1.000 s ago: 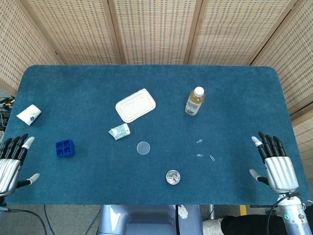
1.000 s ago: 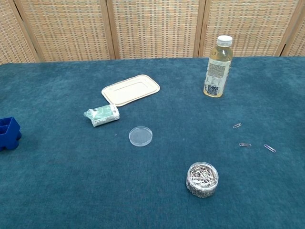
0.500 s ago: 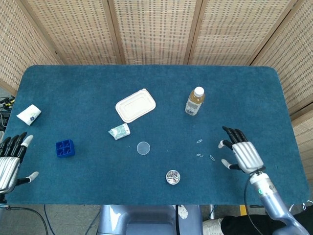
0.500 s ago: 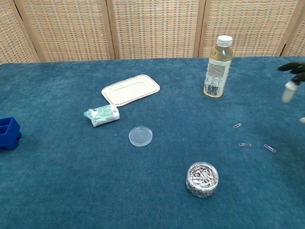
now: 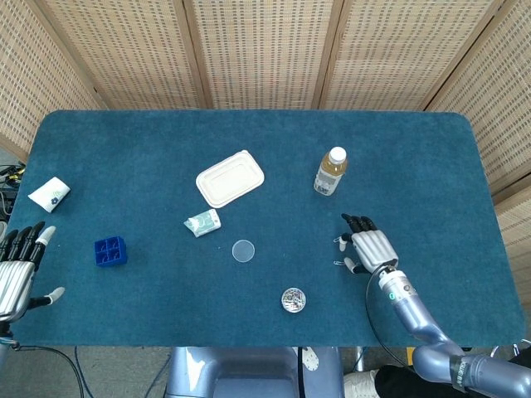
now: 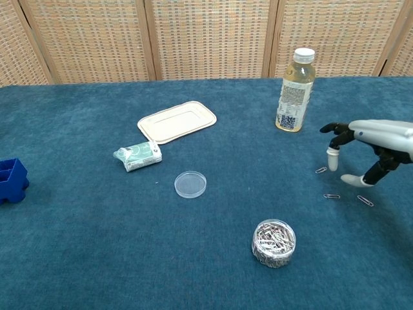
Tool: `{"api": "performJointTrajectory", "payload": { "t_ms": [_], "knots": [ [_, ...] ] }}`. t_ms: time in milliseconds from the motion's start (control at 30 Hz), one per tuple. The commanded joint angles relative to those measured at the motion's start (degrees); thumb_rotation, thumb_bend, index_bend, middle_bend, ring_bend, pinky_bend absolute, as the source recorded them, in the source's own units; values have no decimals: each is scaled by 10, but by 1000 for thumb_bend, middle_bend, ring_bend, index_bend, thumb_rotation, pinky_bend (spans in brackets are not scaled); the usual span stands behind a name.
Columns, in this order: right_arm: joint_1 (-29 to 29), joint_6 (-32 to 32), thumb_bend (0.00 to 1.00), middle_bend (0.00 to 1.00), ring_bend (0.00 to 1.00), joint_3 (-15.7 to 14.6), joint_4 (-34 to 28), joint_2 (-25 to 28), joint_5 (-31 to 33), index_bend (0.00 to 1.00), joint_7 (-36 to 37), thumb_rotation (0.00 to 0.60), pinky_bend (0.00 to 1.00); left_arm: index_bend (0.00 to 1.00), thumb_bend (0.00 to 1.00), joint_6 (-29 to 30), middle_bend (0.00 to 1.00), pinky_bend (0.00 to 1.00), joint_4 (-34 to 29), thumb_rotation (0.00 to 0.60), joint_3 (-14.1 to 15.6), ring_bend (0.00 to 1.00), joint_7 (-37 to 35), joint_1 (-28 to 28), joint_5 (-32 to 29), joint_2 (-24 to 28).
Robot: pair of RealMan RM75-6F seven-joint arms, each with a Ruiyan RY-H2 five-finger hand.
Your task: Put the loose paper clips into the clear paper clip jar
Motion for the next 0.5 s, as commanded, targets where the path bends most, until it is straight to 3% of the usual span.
{"api": "performJointTrajectory", "payload": {
  "t_ms": [33, 500],
  "knots": [
    [4, -5, 385, 0, 0, -6, 15, -16, 9, 463, -7, 600, 0, 0, 0, -3, 0, 0, 3, 600, 0, 0, 0, -2, -2, -2],
    [1, 5, 384, 0, 0, -28, 72, -55, -26, 479, 14, 600, 0, 0, 0, -12, 0, 0, 4, 600, 0, 0, 11, -7, -7, -9]
  ]
}}
